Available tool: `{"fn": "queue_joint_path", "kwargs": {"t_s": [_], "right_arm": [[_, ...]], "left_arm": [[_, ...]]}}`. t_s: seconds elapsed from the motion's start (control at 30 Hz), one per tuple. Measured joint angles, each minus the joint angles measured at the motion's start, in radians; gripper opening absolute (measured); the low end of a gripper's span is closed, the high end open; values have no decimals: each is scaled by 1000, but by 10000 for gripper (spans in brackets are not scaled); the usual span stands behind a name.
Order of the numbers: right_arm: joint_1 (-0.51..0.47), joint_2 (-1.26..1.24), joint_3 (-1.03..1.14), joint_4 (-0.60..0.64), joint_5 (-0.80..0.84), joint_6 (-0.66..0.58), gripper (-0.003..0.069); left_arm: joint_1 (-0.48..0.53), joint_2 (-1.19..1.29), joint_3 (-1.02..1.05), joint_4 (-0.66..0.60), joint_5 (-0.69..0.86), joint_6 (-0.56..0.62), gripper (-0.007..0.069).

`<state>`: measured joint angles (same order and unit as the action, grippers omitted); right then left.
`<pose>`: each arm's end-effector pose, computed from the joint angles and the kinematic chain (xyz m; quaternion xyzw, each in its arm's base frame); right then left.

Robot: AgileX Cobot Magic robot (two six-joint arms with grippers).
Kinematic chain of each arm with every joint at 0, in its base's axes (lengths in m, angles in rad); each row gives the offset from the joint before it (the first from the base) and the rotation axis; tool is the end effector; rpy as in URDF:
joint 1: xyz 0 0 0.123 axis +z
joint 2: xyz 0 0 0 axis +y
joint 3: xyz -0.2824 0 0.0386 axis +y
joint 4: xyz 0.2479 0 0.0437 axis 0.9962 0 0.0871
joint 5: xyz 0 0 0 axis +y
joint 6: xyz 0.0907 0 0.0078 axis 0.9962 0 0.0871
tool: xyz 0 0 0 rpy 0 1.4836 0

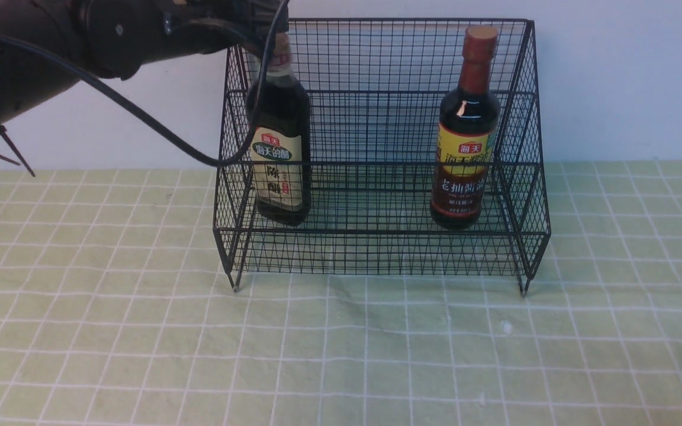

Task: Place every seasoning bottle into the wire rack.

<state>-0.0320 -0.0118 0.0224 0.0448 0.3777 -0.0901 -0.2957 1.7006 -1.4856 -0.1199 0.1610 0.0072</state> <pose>0.0524 -0.0002 0.1722 -0.0115 0.8050 -0.0172 0.5930 0.3951 -0.1222 0.3619 0.0795 0.7972 -0.1284 0.5845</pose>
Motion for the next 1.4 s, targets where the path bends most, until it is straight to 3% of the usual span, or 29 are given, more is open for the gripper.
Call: {"fn": "queue_joint_path", "kwargs": {"t_s": [0.2,0.3,0.37,0.43,0.53,0.67,0.83,1.4], "right_arm": [[0,0,0,0,0,0,-15],[0,0,0,0,0,0,-15],[0,0,0,0,0,0,-15],[0,0,0,0,0,0,-15],[0,0,0,0,0,0,-15],[0,0,0,0,0,0,-15],[0,0,0,0,0,0,-15],[0,0,0,0,0,0,-15]], "left_arm": [[16,-84,-2,4,76,25,501],[17,-122,-2,15,177,25,390],[17,-147,-4,24,326,25,215],[17,-153,-4,24,437,26,91],[17,-153,24,22,552,29,9],[4,-153,101,17,535,56,-6],[-55,-133,206,-49,399,128,-6],[-88,20,211,-107,143,157,-6]]}}
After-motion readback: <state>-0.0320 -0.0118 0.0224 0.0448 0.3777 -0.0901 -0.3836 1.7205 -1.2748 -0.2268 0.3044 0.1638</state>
